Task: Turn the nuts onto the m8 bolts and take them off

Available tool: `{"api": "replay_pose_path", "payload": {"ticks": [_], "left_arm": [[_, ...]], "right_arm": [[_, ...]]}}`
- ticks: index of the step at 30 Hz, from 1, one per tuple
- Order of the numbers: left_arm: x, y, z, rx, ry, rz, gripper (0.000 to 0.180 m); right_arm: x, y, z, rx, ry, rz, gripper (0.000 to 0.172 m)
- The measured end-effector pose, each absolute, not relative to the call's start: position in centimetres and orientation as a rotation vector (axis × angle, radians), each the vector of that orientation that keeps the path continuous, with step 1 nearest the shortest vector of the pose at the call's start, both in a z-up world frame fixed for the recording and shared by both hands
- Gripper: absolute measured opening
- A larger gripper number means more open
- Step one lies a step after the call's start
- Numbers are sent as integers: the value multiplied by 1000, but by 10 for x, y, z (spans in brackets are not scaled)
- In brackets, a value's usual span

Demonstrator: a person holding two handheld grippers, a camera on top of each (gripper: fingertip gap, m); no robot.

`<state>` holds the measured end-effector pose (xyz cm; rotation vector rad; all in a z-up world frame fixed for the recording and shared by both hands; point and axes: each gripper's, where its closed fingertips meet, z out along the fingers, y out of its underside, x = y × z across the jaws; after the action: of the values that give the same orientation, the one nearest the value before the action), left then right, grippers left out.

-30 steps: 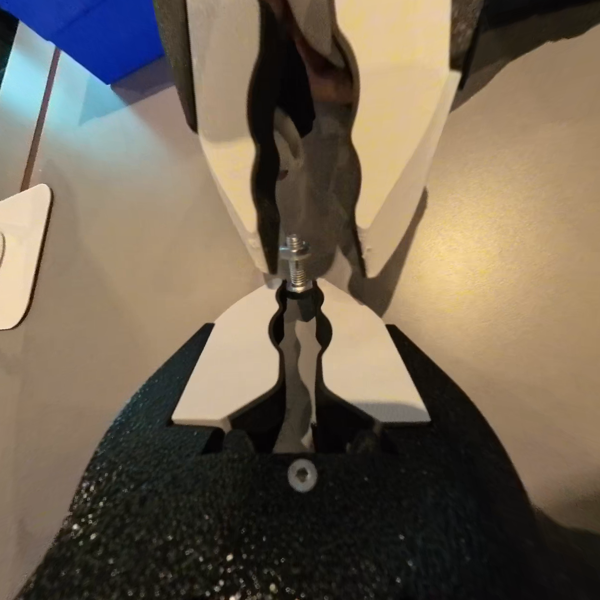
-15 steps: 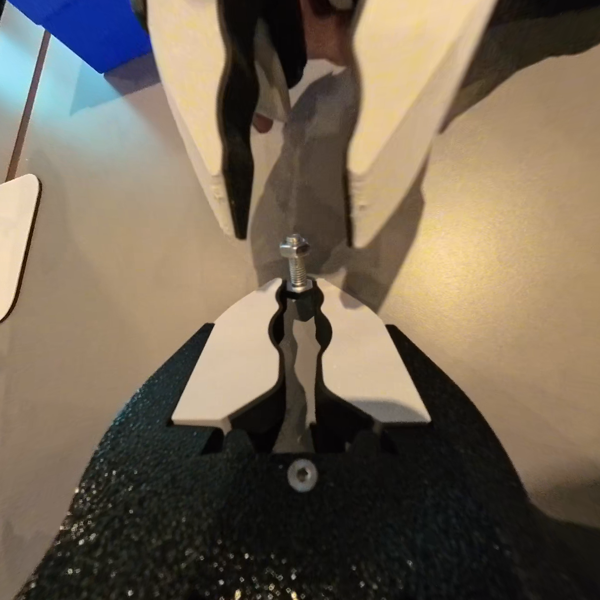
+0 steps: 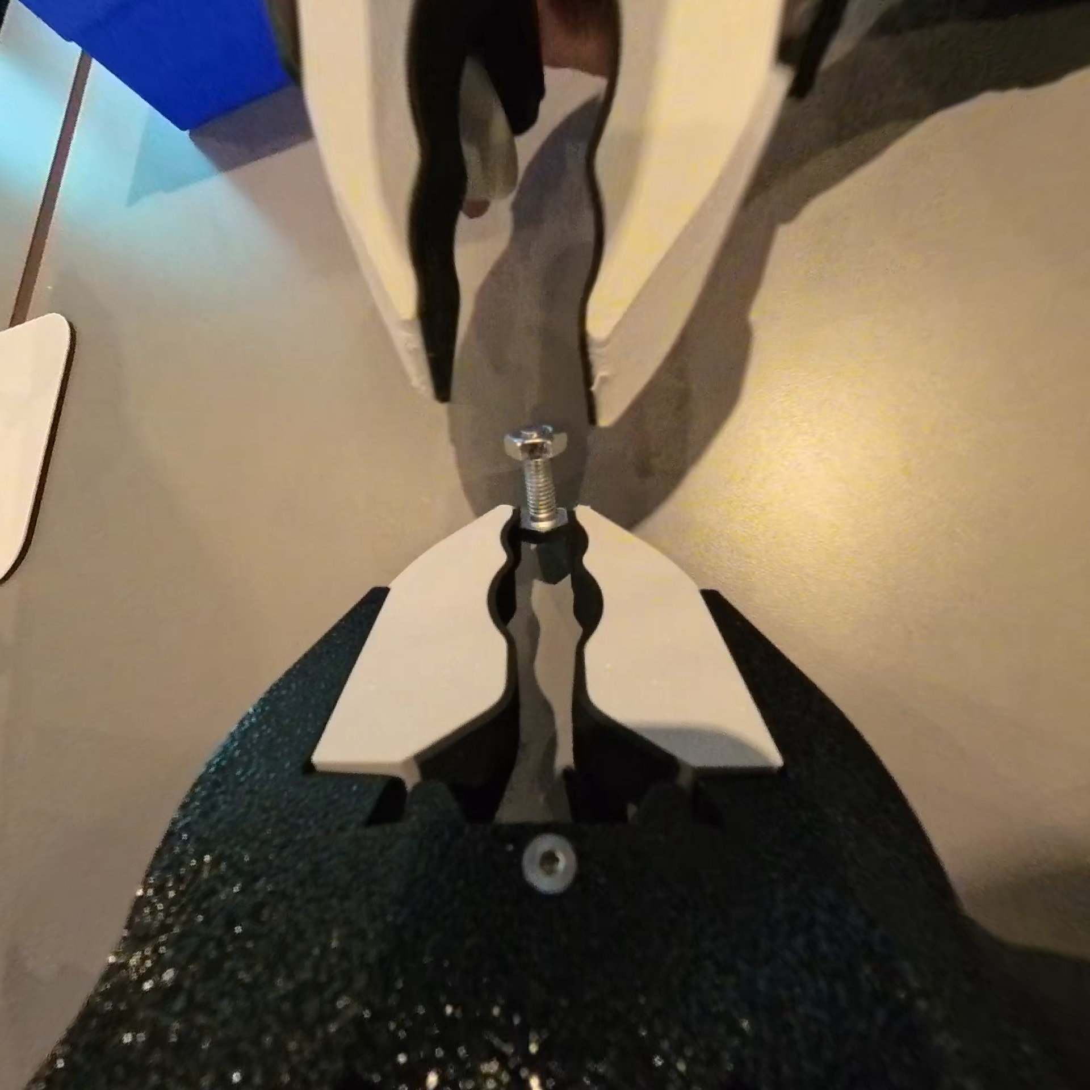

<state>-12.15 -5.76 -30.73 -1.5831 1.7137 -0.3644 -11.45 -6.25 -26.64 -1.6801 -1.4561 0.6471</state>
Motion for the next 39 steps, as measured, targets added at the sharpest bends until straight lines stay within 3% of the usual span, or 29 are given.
{"api": "replay_pose_path", "payload": {"ticks": [5, 6, 10, 16, 20, 24, 27, 31, 34, 39], "left_arm": [[-121, -58, -307, -1586, 1713, -371, 14], [-121, -58, -307, -1585, 1714, -370, 14], [-122, -58, -307, -1589, 1710, -375, 14], [-121, -58, -307, -1592, 1707, -381, 14], [-121, -58, -307, -1594, 1706, -387, 14], [-122, -58, -307, -1597, 1703, -391, 14], [-122, -58, -308, -1600, 1700, -395, 14], [-122, -58, -308, -1603, 1699, -400, 14], [-122, -58, -308, -1602, 1699, -398, 14], [-122, -58, -307, -1601, 1698, -401, 14]], "right_arm": [[-121, -72, -288, -1779, -1537, 709, 37], [-129, -76, -279, -1701, -1544, 721, 42], [-145, -92, -237, -1362, -1510, 734, 30], [-111, -61, -276, -1751, -1449, 682, 35], [-129, -75, -275, -1698, -1520, 743, 39], [-142, -85, -236, -1401, -1473, 709, 23], [-123, -63, -258, -1640, -1421, 666, 29], [-114, -60, -280, -1818, -1417, 716, 24], [-119, -62, -279, -1829, -1404, 749, 14], [-118, -61, -278, -1681, -1500, 608, 15]]}}
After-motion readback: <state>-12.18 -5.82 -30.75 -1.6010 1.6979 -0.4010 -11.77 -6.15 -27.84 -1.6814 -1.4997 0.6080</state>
